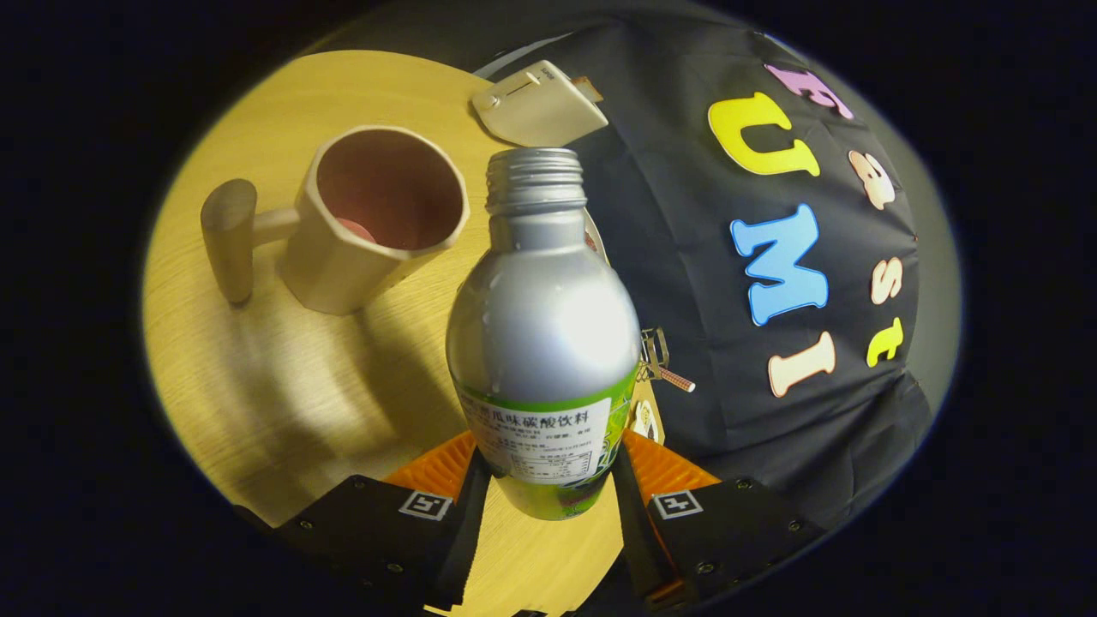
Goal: Take the bottle from table, then pour the juice into the cup, finally place the bottle on the coaster
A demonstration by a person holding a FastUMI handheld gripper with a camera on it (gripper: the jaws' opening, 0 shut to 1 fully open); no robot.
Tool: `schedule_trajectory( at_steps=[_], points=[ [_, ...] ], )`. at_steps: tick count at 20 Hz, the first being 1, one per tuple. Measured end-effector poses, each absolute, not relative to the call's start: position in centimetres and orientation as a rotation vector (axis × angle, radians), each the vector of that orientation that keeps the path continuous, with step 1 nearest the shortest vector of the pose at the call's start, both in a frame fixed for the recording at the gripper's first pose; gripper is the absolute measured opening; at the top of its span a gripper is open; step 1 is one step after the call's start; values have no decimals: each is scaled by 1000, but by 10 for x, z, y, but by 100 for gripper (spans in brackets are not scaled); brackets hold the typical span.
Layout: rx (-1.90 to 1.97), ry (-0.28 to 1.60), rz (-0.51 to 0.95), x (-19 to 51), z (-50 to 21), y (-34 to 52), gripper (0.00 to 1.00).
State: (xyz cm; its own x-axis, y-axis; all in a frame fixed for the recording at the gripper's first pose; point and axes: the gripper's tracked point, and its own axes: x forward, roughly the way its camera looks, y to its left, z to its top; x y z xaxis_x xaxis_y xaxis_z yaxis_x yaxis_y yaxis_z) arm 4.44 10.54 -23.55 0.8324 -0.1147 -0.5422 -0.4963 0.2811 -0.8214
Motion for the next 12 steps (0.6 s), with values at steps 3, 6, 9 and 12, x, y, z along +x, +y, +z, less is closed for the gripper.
schedule_trajectory(
  at_steps=[3, 6, 9, 12],
  points=[
    [-1324, 587, 282, 43, -238, 107, 70],
    [-1370, 607, 279, 43, -237, 104, 70],
    [-1417, 625, 274, 44, -236, 99, 70],
    [-1471, 633, 271, 45, -233, 97, 70]
  ],
)
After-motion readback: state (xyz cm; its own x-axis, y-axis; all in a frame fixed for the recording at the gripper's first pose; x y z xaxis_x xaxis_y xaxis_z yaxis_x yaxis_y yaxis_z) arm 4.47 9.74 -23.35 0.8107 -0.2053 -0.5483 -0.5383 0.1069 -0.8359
